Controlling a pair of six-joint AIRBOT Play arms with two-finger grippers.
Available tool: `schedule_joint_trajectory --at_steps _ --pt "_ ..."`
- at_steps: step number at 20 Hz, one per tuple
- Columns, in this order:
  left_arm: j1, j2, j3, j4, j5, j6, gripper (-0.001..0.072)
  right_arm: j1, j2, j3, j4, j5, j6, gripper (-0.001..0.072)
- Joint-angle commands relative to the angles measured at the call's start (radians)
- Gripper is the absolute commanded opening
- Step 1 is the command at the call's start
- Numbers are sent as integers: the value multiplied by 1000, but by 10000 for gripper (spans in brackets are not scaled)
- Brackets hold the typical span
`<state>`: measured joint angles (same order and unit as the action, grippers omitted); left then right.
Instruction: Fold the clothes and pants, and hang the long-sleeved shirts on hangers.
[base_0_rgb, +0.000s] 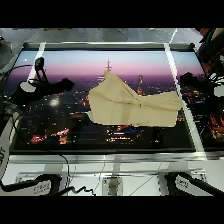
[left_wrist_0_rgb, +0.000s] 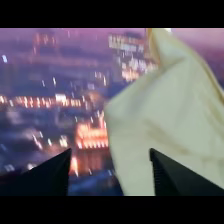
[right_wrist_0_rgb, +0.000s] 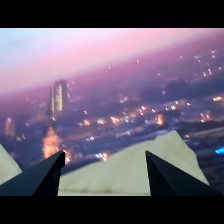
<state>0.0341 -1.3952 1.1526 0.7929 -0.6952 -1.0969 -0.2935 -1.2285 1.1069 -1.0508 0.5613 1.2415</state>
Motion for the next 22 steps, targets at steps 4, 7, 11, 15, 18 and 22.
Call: schedule_joint_trajectory --at_steps 4,7,11,15,18,22 --pt "-8 -165 0 37 -425 -187 458 -6 -8 0 -121 163 8 545" --pt "-10 -257 0 14 -435 -198 458 -36 -8 0 -133 215 29 545" --pt "-15 -317 0 -69 -422 -193 457 -120 -8 0 -133 247 85 545" --pt "-54 -323 0 -69 -377 -171 456 -204 -10 0 -151 332 87 396" --pt "-82 -323 0 -68 -327 -171 264 -263 -28 -3 -164 425 87 384" --pt "-90 -323 0 -68 -274 -171 134 -299 -100 -14 -165 568 86 387"
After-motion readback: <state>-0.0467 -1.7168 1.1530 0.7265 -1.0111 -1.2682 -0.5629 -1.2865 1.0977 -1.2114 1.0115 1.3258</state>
